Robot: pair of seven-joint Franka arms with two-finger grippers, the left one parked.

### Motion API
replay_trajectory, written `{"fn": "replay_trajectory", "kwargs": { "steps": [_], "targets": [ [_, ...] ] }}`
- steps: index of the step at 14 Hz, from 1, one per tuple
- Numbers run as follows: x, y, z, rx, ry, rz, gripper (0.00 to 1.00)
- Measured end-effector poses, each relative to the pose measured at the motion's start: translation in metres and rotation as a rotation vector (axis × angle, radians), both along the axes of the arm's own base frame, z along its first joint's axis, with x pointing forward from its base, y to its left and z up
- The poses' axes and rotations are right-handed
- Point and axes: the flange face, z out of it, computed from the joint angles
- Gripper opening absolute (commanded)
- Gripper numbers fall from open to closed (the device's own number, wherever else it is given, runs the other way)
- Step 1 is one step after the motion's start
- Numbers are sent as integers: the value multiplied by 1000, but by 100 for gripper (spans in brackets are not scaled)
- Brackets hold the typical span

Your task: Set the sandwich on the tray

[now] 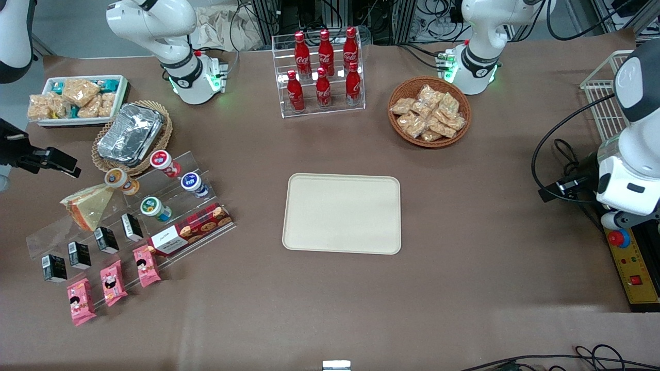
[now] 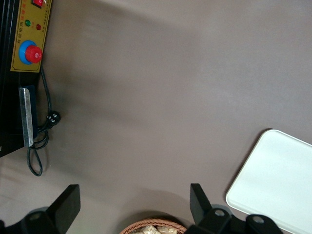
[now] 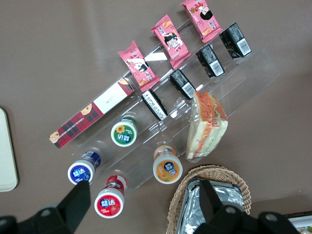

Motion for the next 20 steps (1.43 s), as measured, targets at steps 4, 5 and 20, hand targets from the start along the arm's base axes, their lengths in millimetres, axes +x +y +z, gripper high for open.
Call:
{"fn": "replay_trajectory", "kwargs": {
  "steps": [4, 5, 20],
  "targets": [
    [0, 4, 5, 2, -10, -10, 99],
    [0, 5, 7, 2, -14, -27, 99],
    [-20, -75, -6, 15, 13, -97, 99]
  ]
}}
